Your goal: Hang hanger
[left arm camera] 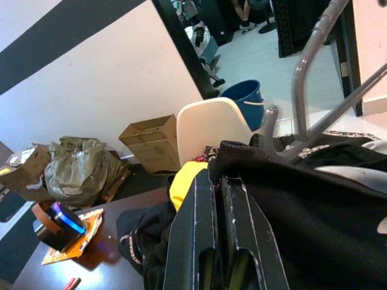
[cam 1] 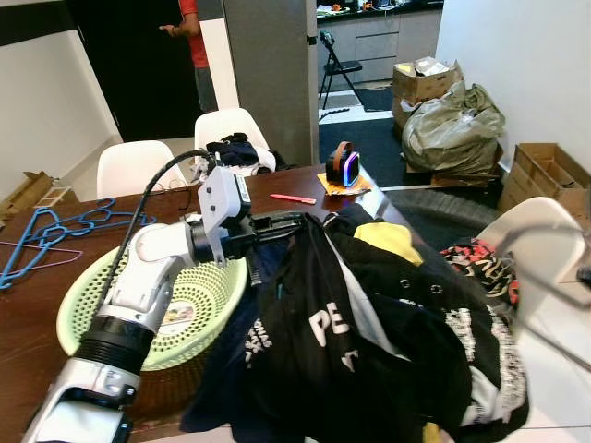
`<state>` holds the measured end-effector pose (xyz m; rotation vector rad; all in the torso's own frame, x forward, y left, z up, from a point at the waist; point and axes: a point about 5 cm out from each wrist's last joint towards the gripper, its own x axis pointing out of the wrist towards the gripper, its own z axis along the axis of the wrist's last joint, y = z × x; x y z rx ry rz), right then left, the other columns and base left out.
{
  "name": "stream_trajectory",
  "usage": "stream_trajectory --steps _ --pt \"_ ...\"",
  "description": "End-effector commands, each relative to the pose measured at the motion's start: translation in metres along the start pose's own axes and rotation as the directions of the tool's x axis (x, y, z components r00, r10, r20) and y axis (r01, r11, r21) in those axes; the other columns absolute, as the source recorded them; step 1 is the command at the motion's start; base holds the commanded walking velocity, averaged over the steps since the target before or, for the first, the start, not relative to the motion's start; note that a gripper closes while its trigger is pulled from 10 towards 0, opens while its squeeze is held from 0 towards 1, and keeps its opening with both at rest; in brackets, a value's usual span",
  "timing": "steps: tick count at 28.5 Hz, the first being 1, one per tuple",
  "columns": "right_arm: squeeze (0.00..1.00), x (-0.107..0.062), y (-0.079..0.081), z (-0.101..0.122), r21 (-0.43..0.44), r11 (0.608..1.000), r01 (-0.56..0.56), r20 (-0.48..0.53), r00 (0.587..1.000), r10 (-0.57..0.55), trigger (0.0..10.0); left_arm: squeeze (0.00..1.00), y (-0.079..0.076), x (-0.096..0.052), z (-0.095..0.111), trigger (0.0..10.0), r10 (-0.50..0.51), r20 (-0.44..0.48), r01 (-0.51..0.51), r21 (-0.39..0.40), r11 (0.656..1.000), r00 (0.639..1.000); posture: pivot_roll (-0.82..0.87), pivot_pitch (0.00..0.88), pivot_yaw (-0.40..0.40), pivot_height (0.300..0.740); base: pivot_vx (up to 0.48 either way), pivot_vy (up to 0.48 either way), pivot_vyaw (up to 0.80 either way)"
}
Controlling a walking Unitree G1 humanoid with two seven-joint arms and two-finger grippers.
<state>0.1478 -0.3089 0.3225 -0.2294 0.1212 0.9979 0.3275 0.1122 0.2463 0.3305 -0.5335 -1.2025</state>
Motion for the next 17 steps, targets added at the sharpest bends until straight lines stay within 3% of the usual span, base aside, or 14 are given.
stream_trajectory --steps 1,3,6,7,8,9,17 --pt "0.0 0.001 0.004 0.006 -0.006 0.997 -0.078 -0.058 0.995 0.078 10.0 0.0 0.0 -0.004 -0.001 0.0 -0.013 -0.015 0.013 0.002 1.0 1.0 -0.18 0.0 0.078 0.74 0.0 0.0 0.0" --pt "0.0 0.004 0.006 0.005 0.01 0.99 -0.144 -0.105 0.984 0.144 10.0 0.0 0.0 -0.005 -0.002 0.0 -0.016 -0.025 0.017 0.007 1.0 1.0 -0.18 0.0 0.079 0.74 0.0 0.0 0.0" --pt "0.0 0.004 0.006 0.005 0.01 0.99 -0.144 -0.105 0.984 0.144 10.0 0.0 0.0 -0.005 -0.002 0.0 -0.016 -0.025 0.017 0.007 1.0 1.0 -0.18 0.0 0.079 0.74 0.0 0.0 0.0" --pt "0.0 0.006 0.007 0.005 0.03 0.978 -0.207 -0.146 0.967 0.209 10.0 0.0 0.001 -0.006 -0.002 3.3 -0.021 -0.038 0.021 0.013 1.0 0.999 -0.18 0.0 0.083 0.74 0.0 0.0 0.0" --pt "0.0 0.006 0.007 0.005 0.03 0.978 -0.207 -0.146 0.967 0.209 10.0 0.0 0.001 -0.006 -0.002 3.3 -0.021 -0.038 0.021 0.013 1.0 0.999 -0.18 0.0 0.083 0.74 0.0 0.0 0.0" --pt "0.0 0.009 0.005 0.005 0.047 0.963 -0.266 -0.179 0.946 0.27 10.0 0.0 0.001 -0.006 -0.003 10.0 -0.026 -0.05 0.027 0.02 0.999 0.998 -0.18 0.0 0.081 0.74 0.0 0.0 0.0" --pt "0.0 0.03 -0.001 0.006 0.028 0.944 -0.33 -0.187 0.925 0.329 10.0 0.0 -0.007 0.001 0.0 10.0 -0.059 -0.038 0.06 0.025 0.998 0.998 -0.17 0.0 0.076 0.74 0.0 0.0 0.0"
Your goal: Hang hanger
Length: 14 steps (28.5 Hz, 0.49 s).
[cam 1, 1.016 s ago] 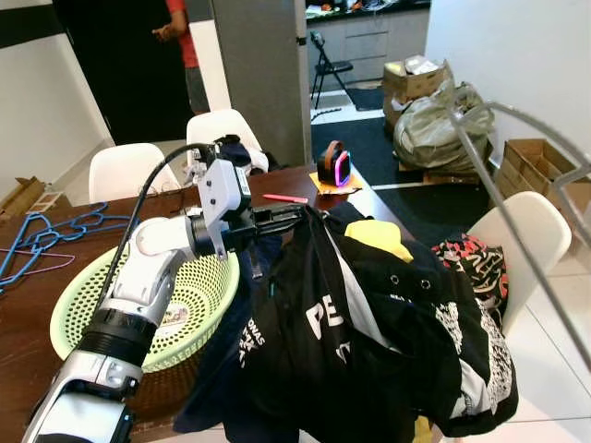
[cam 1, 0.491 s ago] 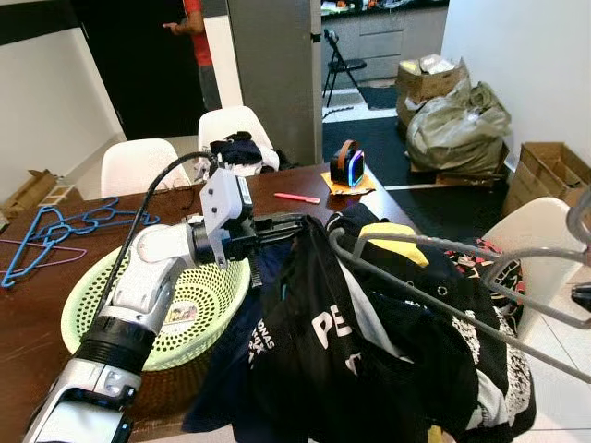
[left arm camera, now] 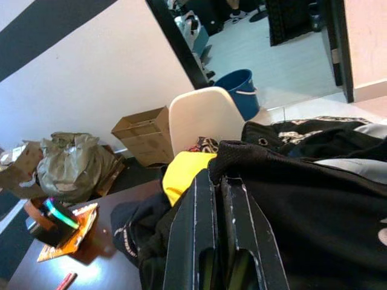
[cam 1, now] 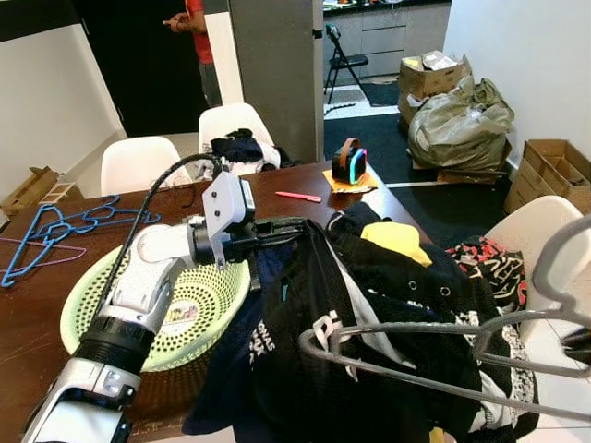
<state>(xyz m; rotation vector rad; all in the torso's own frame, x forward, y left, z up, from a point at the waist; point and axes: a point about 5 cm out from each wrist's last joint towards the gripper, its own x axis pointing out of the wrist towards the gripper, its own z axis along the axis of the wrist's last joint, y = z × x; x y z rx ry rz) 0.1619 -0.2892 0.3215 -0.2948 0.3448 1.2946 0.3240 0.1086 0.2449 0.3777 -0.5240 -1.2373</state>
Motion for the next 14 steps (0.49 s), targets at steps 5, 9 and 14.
stream_trajectory --steps 5,9,14 --pt "0.0 0.0 -0.003 0.003 -0.024 1.0 -0.006 0.001 1.0 0.006 10.0 0.0 -0.005 0.0 0.001 10.0 -0.027 -0.01 0.027 0.0 1.0 1.0 -0.16 0.0 0.077 0.74 0.0 0.0 0.0" --pt "0.0 -0.008 -0.003 0.005 -0.022 1.0 0.015 0.017 1.0 -0.015 10.0 0.0 -0.006 0.0 0.0 10.0 -0.034 -0.013 0.034 -0.001 0.999 0.999 -0.17 0.0 0.078 0.74 0.0 0.0 0.0" --pt "0.0 -0.022 -0.004 0.007 -0.016 0.999 0.05 0.044 0.998 -0.049 10.0 0.0 -0.008 0.0 -0.002 10.0 -0.044 -0.017 0.044 -0.003 0.999 0.999 -0.17 0.0 0.078 0.74 0.0 0.0 0.0"
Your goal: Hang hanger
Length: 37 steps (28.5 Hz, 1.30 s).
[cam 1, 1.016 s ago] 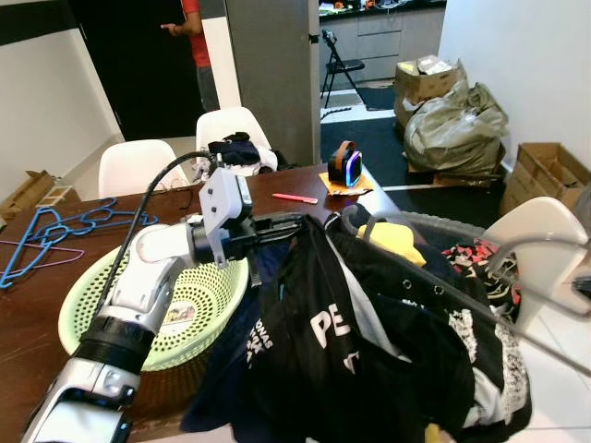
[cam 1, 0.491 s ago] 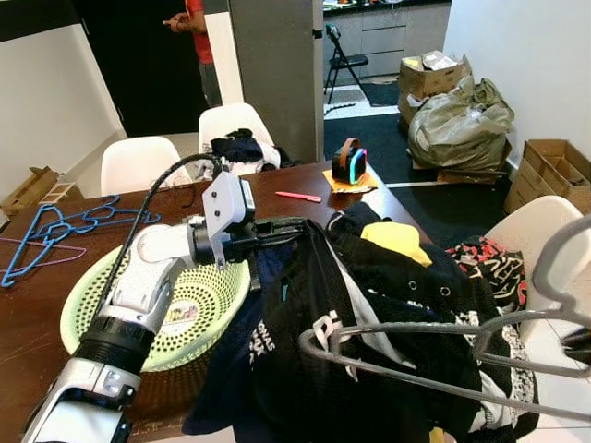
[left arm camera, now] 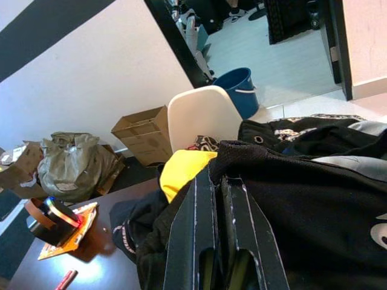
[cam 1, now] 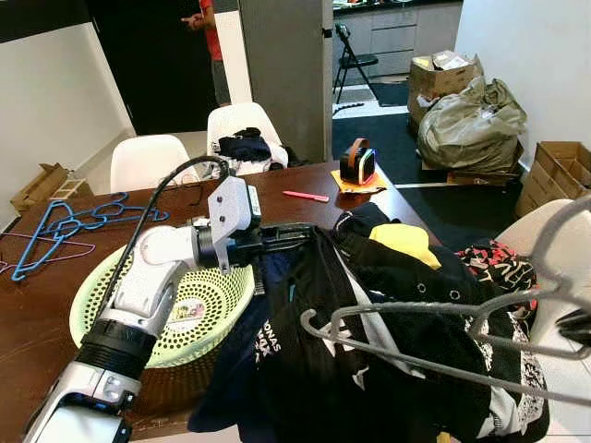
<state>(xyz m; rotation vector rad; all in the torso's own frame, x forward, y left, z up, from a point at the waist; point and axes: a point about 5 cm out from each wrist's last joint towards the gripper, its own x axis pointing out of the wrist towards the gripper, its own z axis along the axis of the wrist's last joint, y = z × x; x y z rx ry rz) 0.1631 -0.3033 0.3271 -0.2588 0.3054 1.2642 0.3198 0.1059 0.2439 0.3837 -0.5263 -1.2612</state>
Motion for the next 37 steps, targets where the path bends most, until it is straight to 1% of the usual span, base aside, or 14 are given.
stream_trajectory --steps 1,2,4,5,7,8,11,12,15,19,25,29,32,37 --pt "0.0 -0.007 0.001 0.008 -0.029 0.999 0.015 -0.003 1.0 -0.015 10.0 0.0 -0.004 -0.002 -0.003 10.0 -0.021 -0.022 0.02 -0.005 1.0 1.0 -0.17 0.0 0.078 0.74 0.0 0.0 0.0" --pt "0.0 -0.016 -0.002 0.007 -0.018 0.999 0.05 0.002 0.999 -0.05 10.0 0.0 -0.005 -0.002 -0.004 10.0 -0.03 -0.028 0.03 -0.003 1.0 0.999 -0.17 0.0 0.078 0.74 0.0 0.0 0.0" --pt "0.0 -0.016 -0.002 0.007 -0.018 0.999 0.05 0.002 0.999 -0.05 10.0 0.0 -0.005 -0.002 -0.004 10.0 -0.03 -0.028 0.03 -0.003 1.0 0.999 -0.17 0.0 0.078 0.74 0.0 0.0 0.0" --pt "0.0 -0.023 -0.005 0.004 -0.003 0.996 0.085 -0.001 0.996 -0.085 10.0 0.0 -0.007 -0.002 -0.005 10.0 -0.037 -0.033 0.037 -0.001 0.999 0.999 -0.17 0.0 0.076 0.74 0.0 0.0 0.0" --pt "0.0 -0.023 -0.005 0.004 -0.003 0.996 0.085 -0.001 0.996 -0.085 10.0 0.0 -0.007 -0.002 -0.005 10.0 -0.037 -0.033 0.037 -0.001 0.999 0.999 -0.17 0.0 0.076 0.74 0.0 0.0 0.0" --pt "0.0 -0.027 -0.008 0.001 0.01 0.994 0.111 -0.013 0.994 -0.111 10.0 0.0 -0.008 -0.002 -0.005 10.0 -0.041 -0.037 0.041 0.001 0.999 0.998 -0.17 0.0 0.074 0.74 0.0 0.0 0.0" --pt "0.0 -0.027 -0.008 0.001 0.01 0.994 0.111 -0.013 0.994 -0.111 10.0 0.0 -0.008 -0.002 -0.005 10.0 -0.041 -0.037 0.041 0.001 0.999 0.998 -0.17 0.0 0.074 0.74 0.0 0.0 0.0" --pt "0.0 -0.029 -0.01 -0.003 0.021 0.992 0.128 -0.027 0.992 -0.127 10.0 0.0 -0.009 -0.002 -0.005 10.0 -0.044 -0.038 0.044 0.002 0.999 0.998 -0.16 0.0 0.073 0.74 0.0 0.0 0.0" --pt "0.0 -0.029 -0.01 -0.003 0.021 0.992 0.128 -0.027 0.992 -0.127 10.0 0.0 -0.009 -0.002 -0.005 10.0 -0.044 -0.038 0.044 0.002 0.999 0.998 -0.16 0.0 0.073 0.74 0.0 0.0 0.0" --pt "0.0 -0.03 -0.016 -0.005 0.019 0.99 0.141 -0.042 0.989 -0.14 10.0 0.0 -0.01 -0.001 -0.002 10.0 -0.05 -0.033 0.05 0.004 0.999 0.998 -0.16 0.0 0.071 0.74 0.0 0.0 0.0" --pt "0.0 -0.03 -0.017 -0.004 0.015 0.99 0.142 -0.043 0.989 -0.142 10.0 0.0 -0.01 -0.001 -0.002 10.0 -0.051 -0.031 0.052 0.004 0.999 0.998 -0.16 0.0 0.071 0.74 0.0 0.0 0.0" --pt "0.0 -0.028 -0.017 -0.003 0.011 0.991 0.131 -0.037 0.991 -0.131 10.0 0.0 -0.01 -0.001 -0.001 10.0 -0.053 -0.03 0.053 0.006 0.999 0.998 -0.16 0.0 0.071 0.74 0.0 0.0 0.0" --pt "0.0 -0.021 -0.018 -0.003 -0.002 0.994 0.107 -0.033 0.994 -0.107 10.0 0.0 -0.01 0.0 -0.001 10.0 -0.057 -0.026 0.057 0.008 0.998 0.998 -0.16 0.0 0.072 0.74 0.0 0.0 0.0" --pt "0.0 -0.02 -0.018 -0.004 -0.006 0.995 0.101 -0.032 0.994 -0.101 10.0 0.0 -0.01 0.001 -0.001 10.0 -0.058 -0.024 0.059 0.008 0.998 0.998 -0.16 0.0 0.072 0.74 0.0 0.0 0.0"
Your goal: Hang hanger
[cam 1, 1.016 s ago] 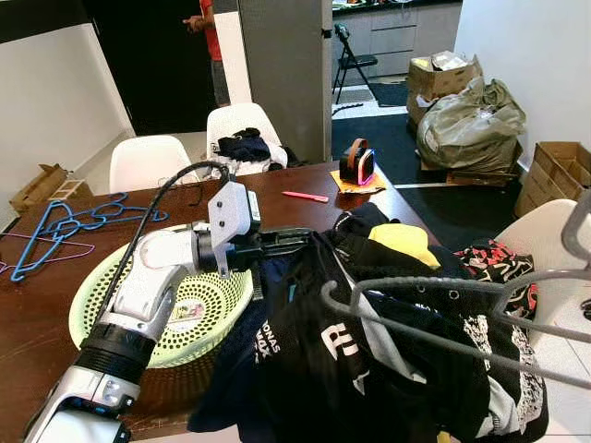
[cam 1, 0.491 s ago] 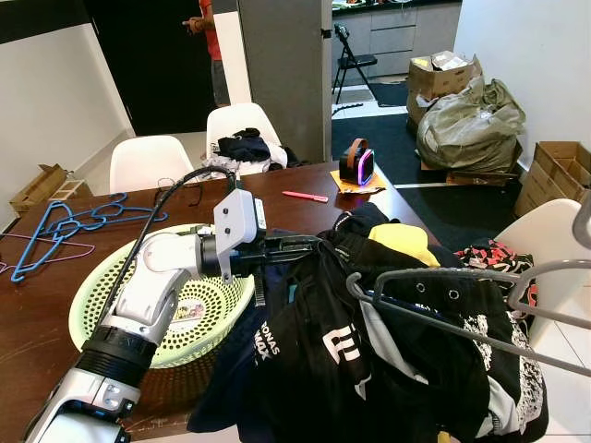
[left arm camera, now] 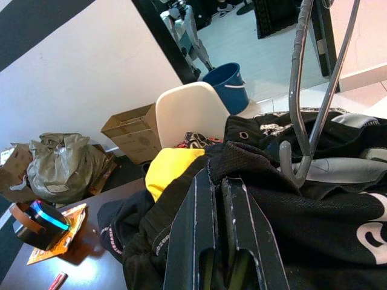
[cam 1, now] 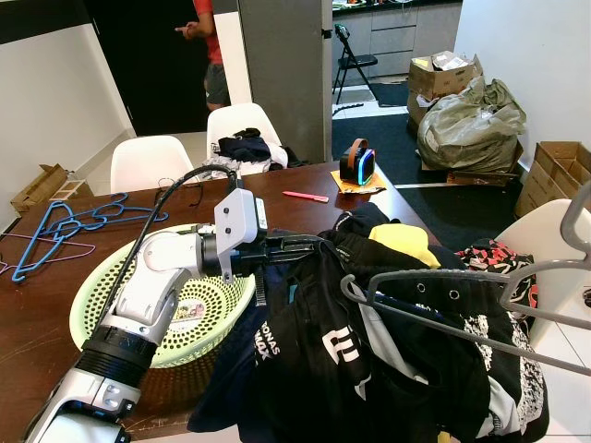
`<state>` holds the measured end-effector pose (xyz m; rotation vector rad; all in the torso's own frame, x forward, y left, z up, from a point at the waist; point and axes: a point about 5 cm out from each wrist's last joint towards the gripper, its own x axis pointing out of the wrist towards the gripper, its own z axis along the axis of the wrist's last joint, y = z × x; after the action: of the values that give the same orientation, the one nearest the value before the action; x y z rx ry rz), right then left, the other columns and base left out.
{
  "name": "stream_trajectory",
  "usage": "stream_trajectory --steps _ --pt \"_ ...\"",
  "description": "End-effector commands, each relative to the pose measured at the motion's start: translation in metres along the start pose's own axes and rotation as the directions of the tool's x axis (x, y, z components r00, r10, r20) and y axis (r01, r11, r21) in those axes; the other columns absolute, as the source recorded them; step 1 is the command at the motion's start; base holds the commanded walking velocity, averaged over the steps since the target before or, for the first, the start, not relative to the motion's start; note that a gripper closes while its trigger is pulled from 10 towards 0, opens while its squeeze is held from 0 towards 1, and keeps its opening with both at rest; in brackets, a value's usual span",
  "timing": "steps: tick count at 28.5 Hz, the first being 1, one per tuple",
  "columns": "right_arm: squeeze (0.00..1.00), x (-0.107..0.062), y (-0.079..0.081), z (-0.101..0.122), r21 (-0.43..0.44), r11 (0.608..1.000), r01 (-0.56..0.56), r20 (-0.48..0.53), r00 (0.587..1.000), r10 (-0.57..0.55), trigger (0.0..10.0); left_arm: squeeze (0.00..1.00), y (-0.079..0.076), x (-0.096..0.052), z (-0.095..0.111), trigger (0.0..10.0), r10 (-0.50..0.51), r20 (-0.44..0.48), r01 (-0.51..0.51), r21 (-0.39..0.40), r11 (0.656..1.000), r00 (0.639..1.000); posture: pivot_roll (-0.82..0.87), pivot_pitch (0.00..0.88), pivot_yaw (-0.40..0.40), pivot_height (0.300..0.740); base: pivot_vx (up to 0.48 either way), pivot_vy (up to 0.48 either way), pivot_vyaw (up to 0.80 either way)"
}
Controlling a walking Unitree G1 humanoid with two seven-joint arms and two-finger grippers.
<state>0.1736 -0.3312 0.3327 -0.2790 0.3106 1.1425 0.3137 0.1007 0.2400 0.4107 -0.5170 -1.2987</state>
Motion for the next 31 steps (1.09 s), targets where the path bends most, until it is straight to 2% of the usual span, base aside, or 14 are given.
stream_trajectory --steps 1,5,6,13,17,24,29,31 --pt "0.0 0.004 0.001 0.0 -0.014 1.0 -0.018 -0.009 1.0 0.018 10.0 0.0 -0.002 -0.002 -0.001 10.0 -0.015 -0.013 0.015 0.0 1.0 1.0 -0.16 0.0 0.072 0.74 0.0 0.0 0.0" --pt "0.0 0.005 -0.001 0.0 -0.018 1.0 -0.016 -0.014 1.0 0.016 10.0 0.0 -0.002 -0.002 -0.001 10.0 -0.017 -0.012 0.017 0.0 1.0 1.0 -0.16 0.0 0.071 0.74 0.0 0.0 0.0" --pt "0.0 -0.001 -0.004 -0.003 -0.01 1.0 0.014 -0.024 1.0 -0.014 10.0 0.0 -0.002 -0.002 0.0 10.0 -0.02 -0.013 0.02 0.0 1.0 1.0 -0.16 0.0 0.069 0.74 0.0 0.0 0.0" --pt "0.0 -0.011 -0.008 -0.003 -0.002 0.998 0.065 -0.05 0.997 -0.065 10.0 0.0 -0.003 -0.004 0.0 10.0 -0.029 -0.016 0.029 -0.003 1.0 0.999 -0.16 0.0 0.071 0.74 0.0 0.0 0.0" --pt "0.0 -0.01 -0.008 -0.003 -0.004 0.998 0.065 -0.056 0.996 -0.065 10.0 0.0 -0.003 -0.004 0.0 10.0 -0.03 -0.016 0.03 -0.004 1.0 0.999 -0.16 0.0 0.071 0.74 0.0 0.0 0.0" --pt "0.0 -0.004 -0.009 -0.008 -0.002 0.999 0.047 -0.077 0.996 -0.047 10.0 0.0 -0.004 -0.003 0.0 10.0 -0.029 -0.014 0.029 -0.005 1.0 0.999 -0.16 0.0 0.07 0.74 0.0 0.0 0.0" --pt "0.0 0.002 -0.008 -0.006 -0.015 1.0 0.02 -0.054 0.998 -0.02 10.0 0.0 -0.004 -0.003 -0.001 10.0 -0.028 -0.013 0.028 -0.005 1.0 1.0 -0.16 0.0 0.071 0.74 0.0 0.0 0.0" --pt "0.0 0.01 -0.005 -0.001 -0.031 0.999 -0.012 -0.008 1.0 0.012 10.0 0.0 -0.004 -0.001 -0.001 10.0 -0.026 -0.01 0.026 -0.007 1.0 1.0 -0.16 0.0 0.072 0.74 0.0 0.0 0.0"
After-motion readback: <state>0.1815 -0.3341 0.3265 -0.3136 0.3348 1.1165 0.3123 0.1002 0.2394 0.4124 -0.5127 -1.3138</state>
